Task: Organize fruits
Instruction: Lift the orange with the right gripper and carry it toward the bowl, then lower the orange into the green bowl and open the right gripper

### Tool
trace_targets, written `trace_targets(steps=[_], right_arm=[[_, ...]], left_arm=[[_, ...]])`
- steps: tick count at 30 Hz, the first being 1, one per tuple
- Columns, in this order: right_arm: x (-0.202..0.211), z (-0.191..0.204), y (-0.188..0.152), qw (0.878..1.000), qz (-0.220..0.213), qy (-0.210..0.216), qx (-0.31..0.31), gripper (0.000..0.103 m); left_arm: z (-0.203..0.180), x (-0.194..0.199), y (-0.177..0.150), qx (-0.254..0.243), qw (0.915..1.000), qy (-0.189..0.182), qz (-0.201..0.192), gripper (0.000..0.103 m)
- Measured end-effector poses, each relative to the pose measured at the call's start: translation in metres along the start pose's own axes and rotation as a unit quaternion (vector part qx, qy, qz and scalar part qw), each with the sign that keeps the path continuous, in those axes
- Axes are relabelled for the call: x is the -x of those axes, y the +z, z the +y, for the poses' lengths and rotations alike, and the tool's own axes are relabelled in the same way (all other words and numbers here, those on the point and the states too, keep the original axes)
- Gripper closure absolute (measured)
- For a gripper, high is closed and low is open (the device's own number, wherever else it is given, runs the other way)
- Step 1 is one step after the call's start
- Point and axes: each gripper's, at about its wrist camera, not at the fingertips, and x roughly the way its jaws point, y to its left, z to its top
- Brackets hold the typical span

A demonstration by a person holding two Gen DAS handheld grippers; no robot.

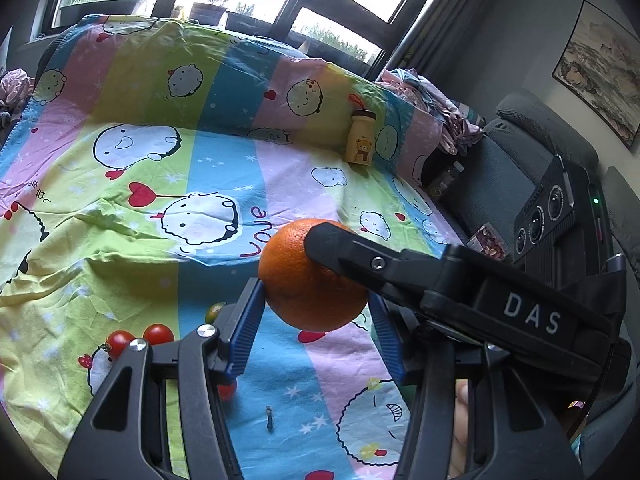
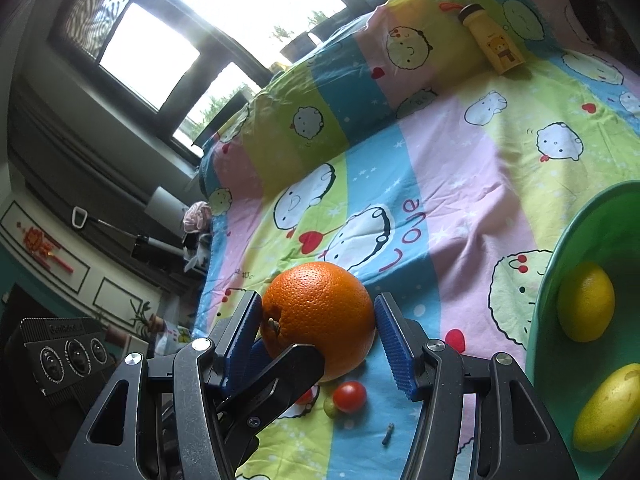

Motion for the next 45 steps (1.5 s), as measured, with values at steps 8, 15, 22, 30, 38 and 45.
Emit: trace_targets(steps=[8, 15, 22, 30, 38, 45], right_arm=[[0.014, -0.004, 0.005, 1.0, -0.01, -0.011, 0.001, 0.042], [0.029, -0.014, 0.007, 0.999, -0.014, -0.032, -0.006, 0.042], [0.044, -0.023, 0.009, 0.999, -0.027, -0.039, -0.015, 0.042], [0.058, -0.031, 0.009, 0.998, -0.036, -0.054, -0.026, 0.042], [0.07, -0.043, 0.01, 0.996, -0.044, -0.065, -0.037, 0.042], [0.079, -0.051, 0.01, 0.995, -0.052, -0.069, -0.047, 0.042]], left_arm=[[-0.015, -0.002, 0.001, -0.008, 0.9999, -0.015, 0.001, 0.051], [-0.028, -0.011, 0.001, -0.012, 0.9992, -0.034, 0.015, 0.051], [-0.043, -0.015, 0.002, -0.025, 0.9985, -0.046, 0.017, 0.051], [-0.056, -0.022, 0.0, -0.026, 0.9974, -0.063, 0.023, 0.051], [-0.068, -0.03, -0.002, -0.029, 0.9963, -0.075, 0.028, 0.051], [-0.077, -0.037, -0.004, -0.034, 0.9955, -0.084, 0.03, 0.051]])
